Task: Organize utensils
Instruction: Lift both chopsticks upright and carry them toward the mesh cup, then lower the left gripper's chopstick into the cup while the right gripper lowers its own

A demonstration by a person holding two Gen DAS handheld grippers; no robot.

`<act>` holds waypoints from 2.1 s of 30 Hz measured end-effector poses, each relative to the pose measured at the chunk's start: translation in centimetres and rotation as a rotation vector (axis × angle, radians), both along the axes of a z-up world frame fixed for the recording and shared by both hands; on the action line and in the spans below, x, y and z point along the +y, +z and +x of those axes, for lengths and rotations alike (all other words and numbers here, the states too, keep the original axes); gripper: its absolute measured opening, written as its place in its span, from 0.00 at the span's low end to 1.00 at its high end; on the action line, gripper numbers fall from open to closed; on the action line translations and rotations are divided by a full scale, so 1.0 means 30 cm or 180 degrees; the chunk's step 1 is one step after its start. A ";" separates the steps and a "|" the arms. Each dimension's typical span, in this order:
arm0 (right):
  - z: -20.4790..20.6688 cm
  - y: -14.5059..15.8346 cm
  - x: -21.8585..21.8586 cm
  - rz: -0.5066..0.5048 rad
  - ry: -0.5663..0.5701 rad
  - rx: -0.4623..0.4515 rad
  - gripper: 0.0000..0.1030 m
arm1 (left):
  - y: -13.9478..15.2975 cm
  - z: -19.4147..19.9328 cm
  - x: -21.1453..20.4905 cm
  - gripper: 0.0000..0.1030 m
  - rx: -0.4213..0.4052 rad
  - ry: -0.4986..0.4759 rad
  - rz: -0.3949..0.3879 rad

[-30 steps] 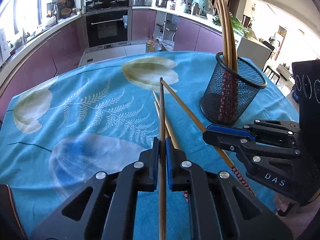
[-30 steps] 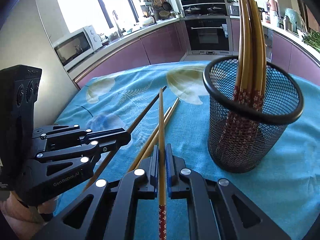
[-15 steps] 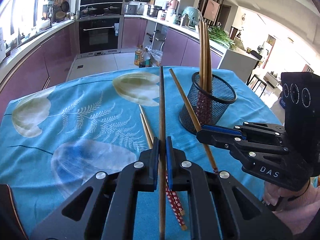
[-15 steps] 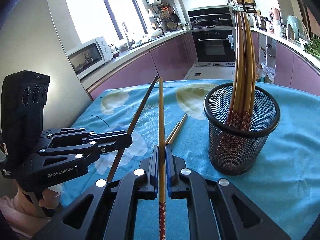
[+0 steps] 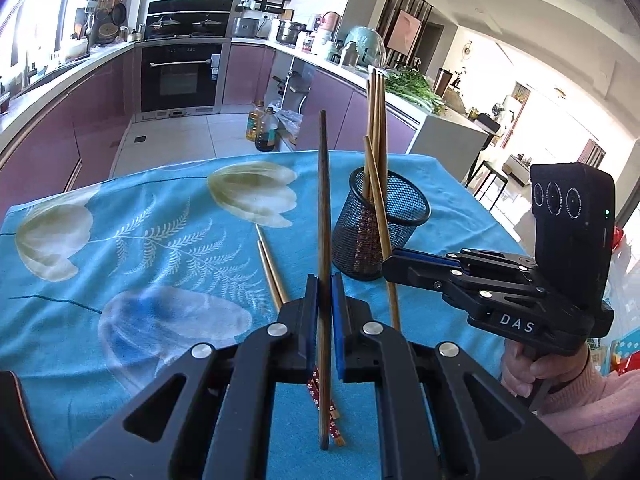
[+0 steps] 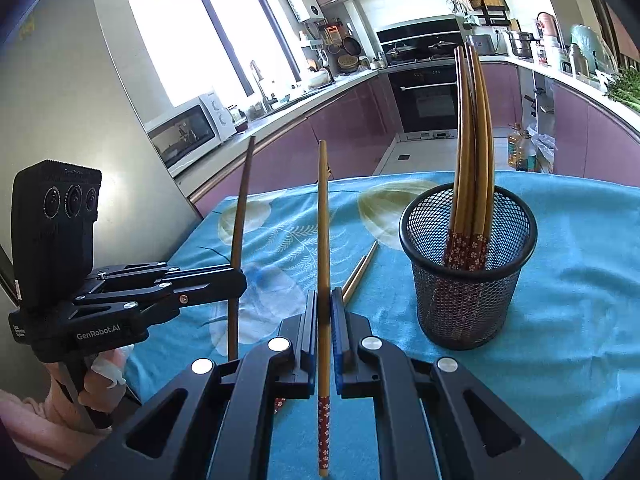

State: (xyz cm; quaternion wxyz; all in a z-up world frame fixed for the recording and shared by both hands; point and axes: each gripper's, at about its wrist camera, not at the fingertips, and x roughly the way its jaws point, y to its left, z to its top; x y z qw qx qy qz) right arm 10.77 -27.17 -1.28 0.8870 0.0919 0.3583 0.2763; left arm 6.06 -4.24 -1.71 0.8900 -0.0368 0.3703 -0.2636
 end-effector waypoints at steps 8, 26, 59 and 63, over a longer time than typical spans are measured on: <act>-0.013 0.022 -0.026 0.0065 -0.0002 -0.0063 0.05 | 0.044 -0.018 0.018 0.07 -0.0055 -0.0045 -0.0103; -0.010 0.089 -0.029 0.0110 -0.0067 -0.0267 0.06 | 0.106 -0.007 -0.010 0.07 -0.0204 -0.0136 -0.0265; -0.025 0.148 -0.093 0.0091 -0.0216 -0.0493 0.06 | 0.144 0.029 -0.119 0.07 -0.0360 -0.0236 -0.0099; -0.025 0.154 -0.094 0.0091 -0.0232 -0.0513 0.05 | 0.149 0.031 -0.125 0.07 -0.0387 -0.0251 -0.0082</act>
